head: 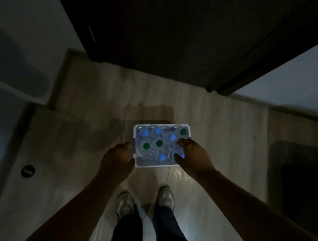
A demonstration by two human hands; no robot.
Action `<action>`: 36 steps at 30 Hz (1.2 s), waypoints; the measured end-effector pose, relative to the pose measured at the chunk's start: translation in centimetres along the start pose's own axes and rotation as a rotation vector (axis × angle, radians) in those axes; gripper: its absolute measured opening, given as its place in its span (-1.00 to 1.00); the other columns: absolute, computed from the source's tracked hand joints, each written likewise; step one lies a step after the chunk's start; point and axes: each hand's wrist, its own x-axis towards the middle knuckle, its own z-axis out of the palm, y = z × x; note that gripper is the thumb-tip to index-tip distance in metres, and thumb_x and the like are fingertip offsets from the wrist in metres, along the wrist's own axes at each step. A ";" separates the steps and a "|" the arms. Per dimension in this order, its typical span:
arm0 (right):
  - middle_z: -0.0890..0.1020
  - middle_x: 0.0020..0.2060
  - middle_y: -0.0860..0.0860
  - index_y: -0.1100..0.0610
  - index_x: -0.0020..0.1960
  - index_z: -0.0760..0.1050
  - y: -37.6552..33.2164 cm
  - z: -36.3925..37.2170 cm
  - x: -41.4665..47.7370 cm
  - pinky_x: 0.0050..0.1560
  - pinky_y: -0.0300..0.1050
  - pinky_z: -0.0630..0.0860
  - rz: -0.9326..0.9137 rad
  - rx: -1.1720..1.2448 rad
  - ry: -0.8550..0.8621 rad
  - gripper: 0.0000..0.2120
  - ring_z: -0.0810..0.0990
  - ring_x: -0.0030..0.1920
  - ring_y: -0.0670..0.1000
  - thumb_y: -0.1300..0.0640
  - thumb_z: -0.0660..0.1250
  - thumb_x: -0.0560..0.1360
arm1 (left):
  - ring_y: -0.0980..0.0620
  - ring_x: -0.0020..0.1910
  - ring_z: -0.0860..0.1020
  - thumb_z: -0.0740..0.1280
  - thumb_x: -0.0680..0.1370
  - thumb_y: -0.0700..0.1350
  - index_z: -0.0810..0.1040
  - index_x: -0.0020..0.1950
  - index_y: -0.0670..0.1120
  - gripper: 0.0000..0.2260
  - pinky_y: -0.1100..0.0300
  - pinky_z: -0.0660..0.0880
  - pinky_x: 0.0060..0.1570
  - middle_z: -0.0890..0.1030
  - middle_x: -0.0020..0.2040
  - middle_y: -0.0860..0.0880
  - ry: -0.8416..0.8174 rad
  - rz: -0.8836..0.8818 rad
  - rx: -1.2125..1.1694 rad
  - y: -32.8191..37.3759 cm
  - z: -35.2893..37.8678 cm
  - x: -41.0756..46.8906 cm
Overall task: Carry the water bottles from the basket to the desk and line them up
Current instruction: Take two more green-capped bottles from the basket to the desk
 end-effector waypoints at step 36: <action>0.47 0.20 0.09 0.10 0.35 0.34 8.9 19.9 18.5 0.10 -0.09 0.48 -0.093 -0.122 -0.113 -0.52 0.53 0.17 0.10 0.04 0.37 0.49 | -0.03 0.25 0.47 0.38 0.50 0.00 0.31 0.38 -0.10 -0.49 0.08 0.46 0.23 0.44 0.29 -0.10 -0.111 -0.056 0.012 -5.9 20.3 15.4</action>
